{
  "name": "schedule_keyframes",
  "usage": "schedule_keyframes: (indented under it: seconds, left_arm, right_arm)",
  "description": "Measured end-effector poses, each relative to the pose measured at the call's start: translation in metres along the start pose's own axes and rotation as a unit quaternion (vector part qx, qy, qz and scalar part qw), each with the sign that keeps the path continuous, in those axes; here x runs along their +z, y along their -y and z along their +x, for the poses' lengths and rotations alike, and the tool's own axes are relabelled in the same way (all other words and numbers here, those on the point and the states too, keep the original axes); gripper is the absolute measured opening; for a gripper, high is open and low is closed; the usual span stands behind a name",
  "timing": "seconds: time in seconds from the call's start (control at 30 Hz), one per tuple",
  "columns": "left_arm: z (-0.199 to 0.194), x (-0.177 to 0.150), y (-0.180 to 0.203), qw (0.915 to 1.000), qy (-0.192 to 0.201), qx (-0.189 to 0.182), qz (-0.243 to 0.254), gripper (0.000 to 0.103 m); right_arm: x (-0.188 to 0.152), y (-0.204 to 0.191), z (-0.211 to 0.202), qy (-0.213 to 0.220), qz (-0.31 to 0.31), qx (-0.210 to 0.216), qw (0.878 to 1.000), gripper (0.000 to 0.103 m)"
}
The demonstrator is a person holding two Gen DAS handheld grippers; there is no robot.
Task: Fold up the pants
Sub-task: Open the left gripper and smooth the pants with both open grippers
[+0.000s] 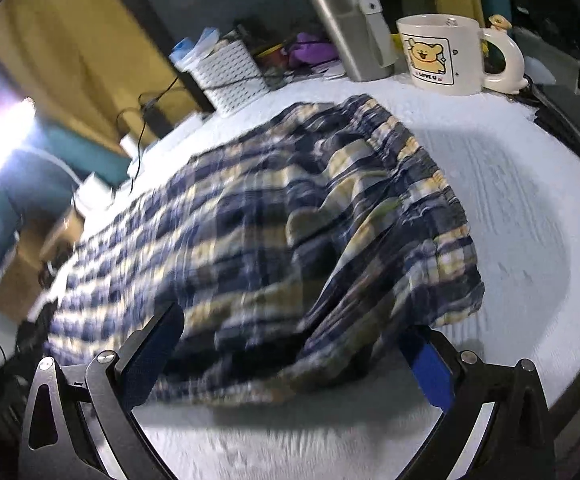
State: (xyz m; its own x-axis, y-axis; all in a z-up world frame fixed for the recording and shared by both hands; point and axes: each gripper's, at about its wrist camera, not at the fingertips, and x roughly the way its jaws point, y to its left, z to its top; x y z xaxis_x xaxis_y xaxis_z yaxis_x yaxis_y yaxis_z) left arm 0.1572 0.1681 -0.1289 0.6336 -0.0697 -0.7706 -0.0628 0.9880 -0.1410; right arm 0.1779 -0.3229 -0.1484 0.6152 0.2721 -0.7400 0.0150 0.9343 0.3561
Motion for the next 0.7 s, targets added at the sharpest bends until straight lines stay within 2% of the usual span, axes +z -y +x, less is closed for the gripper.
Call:
schedule_keyframes:
  seconds: [0.1,0.3,0.47,0.57,0.6,0.7]
  left_arm:
    - [0.001,0.000,-0.002,1.0000,-0.001,0.002,-0.007,0.069]
    - [0.000,0.002,-0.001,0.9999,-0.003,0.008,-0.013,0.069]
    - [-0.001,0.005,0.006,0.9999,-0.002,0.008,-0.009,0.069]
    - [-0.002,0.007,0.010,0.9999,-0.001,0.009,-0.005,0.069]
    - [-0.002,0.007,0.011,0.9999,-0.001,0.010,-0.005,0.069]
    - [-0.002,0.006,0.014,0.9998,-0.004,0.015,-0.008,0.069]
  right_arm:
    - [0.011,0.001,0.007,0.007,0.001,-0.001,1.000,0.103]
    - [0.026,0.017,0.011,0.037,0.059,0.014,0.997,0.103]
    - [0.041,0.020,0.021,0.047,0.075,0.022,0.996,0.102]
    - [0.049,0.034,0.024,0.056,0.103,0.025,0.993,0.074]
    - [0.051,0.040,0.025,0.059,0.113,0.030,0.991,0.070]
    - [0.058,0.051,0.028,0.063,0.124,0.057,0.989,0.069]
